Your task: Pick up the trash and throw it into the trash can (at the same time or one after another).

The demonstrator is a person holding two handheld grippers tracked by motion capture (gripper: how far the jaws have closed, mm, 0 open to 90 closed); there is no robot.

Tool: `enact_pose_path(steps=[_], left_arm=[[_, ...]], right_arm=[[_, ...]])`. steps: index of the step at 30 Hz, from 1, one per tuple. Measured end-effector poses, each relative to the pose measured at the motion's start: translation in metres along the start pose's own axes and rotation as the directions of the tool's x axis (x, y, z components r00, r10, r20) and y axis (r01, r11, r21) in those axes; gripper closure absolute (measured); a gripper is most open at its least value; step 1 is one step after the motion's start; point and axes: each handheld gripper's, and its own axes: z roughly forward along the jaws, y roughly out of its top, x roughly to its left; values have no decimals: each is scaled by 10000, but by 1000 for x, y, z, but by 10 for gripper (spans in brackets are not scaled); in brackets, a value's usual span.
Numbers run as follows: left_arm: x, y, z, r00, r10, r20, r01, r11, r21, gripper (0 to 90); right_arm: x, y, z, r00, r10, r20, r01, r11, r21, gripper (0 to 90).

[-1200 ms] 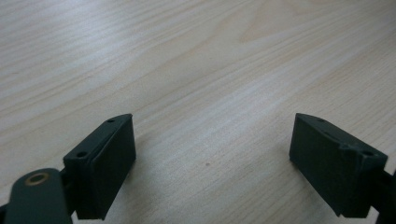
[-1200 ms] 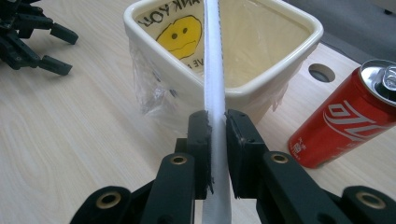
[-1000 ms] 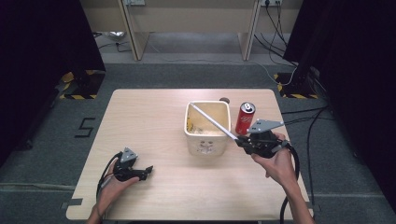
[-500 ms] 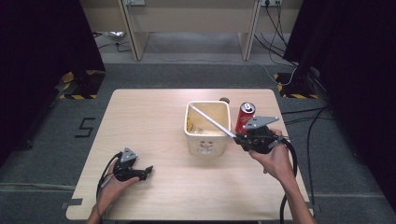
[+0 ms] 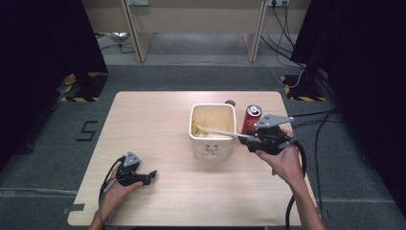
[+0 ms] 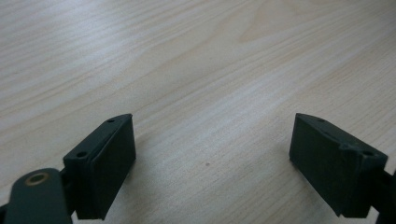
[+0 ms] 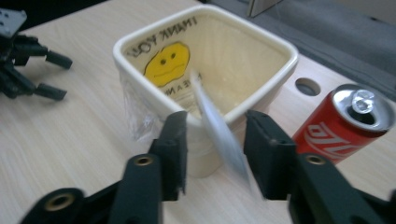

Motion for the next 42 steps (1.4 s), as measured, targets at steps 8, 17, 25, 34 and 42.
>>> enact_pose_path(steps=[8, 17, 25, 34, 42], left_arm=[[0, 0, 0, 10000, 3, -2, -3, 10000, -1, 137], [0, 0, 0, 10000, -3, -10, 3, 10000, -36, 137], [0, 0, 0, 10000, 2, -6, -2, 10000, -14, 137], [0, 0, 0, 10000, -8, -11, 8, 10000, -22, 137], [0, 0, 0, 10000, -8, -11, 8, 10000, -17, 137]], right_arm=[[-18, -1, -22, 9948, 1005, 152, -984, 9896, -1052, 387], [-32, -12, -29, 9883, 1366, 683, -1271, 9836, -1278, 349], [-38, -20, -22, 9819, 1521, 1127, -1393, 9837, -1136, 298], [-45, -29, -14, 9702, 1830, 1589, -1679, 9803, -1036, 246], [-53, -35, -5, 9581, 2040, 2010, -1862, 9770, -1039, 235]])
